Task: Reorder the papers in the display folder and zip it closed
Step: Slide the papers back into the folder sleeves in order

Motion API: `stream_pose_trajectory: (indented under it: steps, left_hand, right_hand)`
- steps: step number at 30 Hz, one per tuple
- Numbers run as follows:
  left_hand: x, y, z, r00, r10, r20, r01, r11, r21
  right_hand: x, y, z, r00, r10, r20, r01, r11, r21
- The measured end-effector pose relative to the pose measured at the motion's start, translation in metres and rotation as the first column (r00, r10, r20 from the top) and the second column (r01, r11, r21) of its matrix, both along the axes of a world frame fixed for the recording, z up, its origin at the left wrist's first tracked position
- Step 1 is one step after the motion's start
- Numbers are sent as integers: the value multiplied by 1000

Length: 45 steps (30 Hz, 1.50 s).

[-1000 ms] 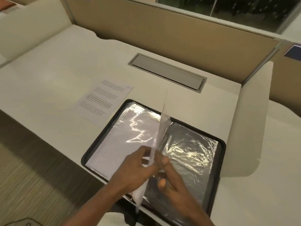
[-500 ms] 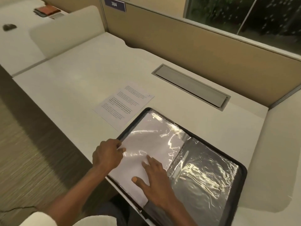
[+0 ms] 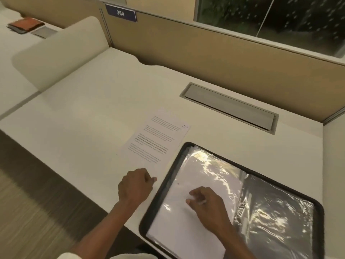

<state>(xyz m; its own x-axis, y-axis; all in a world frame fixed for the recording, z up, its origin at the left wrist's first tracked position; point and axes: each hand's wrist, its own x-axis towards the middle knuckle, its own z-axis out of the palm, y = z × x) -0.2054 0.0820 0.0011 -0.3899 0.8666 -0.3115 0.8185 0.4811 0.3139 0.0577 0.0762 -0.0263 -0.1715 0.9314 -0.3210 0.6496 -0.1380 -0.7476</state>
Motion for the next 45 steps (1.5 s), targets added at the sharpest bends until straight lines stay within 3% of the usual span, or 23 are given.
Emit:
stream_pose_trajectory:
  steps: [4, 11, 14, 17, 23, 30, 34, 38, 41, 45]
  left_hand:
    - [-50, 53, 8, 1000, 7, 13, -8, 995, 100]
    - [-109, 142, 4, 997, 45, 62, -48, 998, 39]
    - [-125, 167, -9, 999, 24, 45, -26, 999, 26]
    - [-135, 187, -27, 997, 46, 65, -43, 997, -58]
    - [-127, 201, -31, 961, 162, 223, -142, 985, -102]
    - [-129, 201, -34, 954, 193, 230, -152, 971, -184]
    - [-133, 196, -37, 856, 288, 429, -212, 953, -217]
    - [-131, 185, -30, 860, 133, 492, -104, 991, -87]
    - [-130, 174, -17, 883, -35, 468, -2, 997, 78]
    - [-136, 155, 13, 773, -37, 633, -86, 983, 163]
  right_hand:
    - [-50, 41, 5, 979, -146, -139, 136, 987, -80]
    - [-128, 106, 15, 860, -428, -280, 372, 899, -230]
    - [-147, 121, 7, 851, -484, -202, 444, 870, -215]
    - [-157, 129, 4, 873, -486, -30, 480, 870, -110]
    - [-175, 134, 3, 885, -402, 233, 424, 904, -49]
    - [-185, 122, -7, 869, -366, 333, 389, 921, 0]
    - [-183, 120, -15, 879, -373, 297, 382, 924, 30]
    - [-177, 120, -23, 892, -395, 222, 399, 917, 29]
    - [-169, 124, -23, 884, -459, 87, 462, 886, -17]
    - [-158, 128, -10, 792, -583, -179, 554, 811, -191]
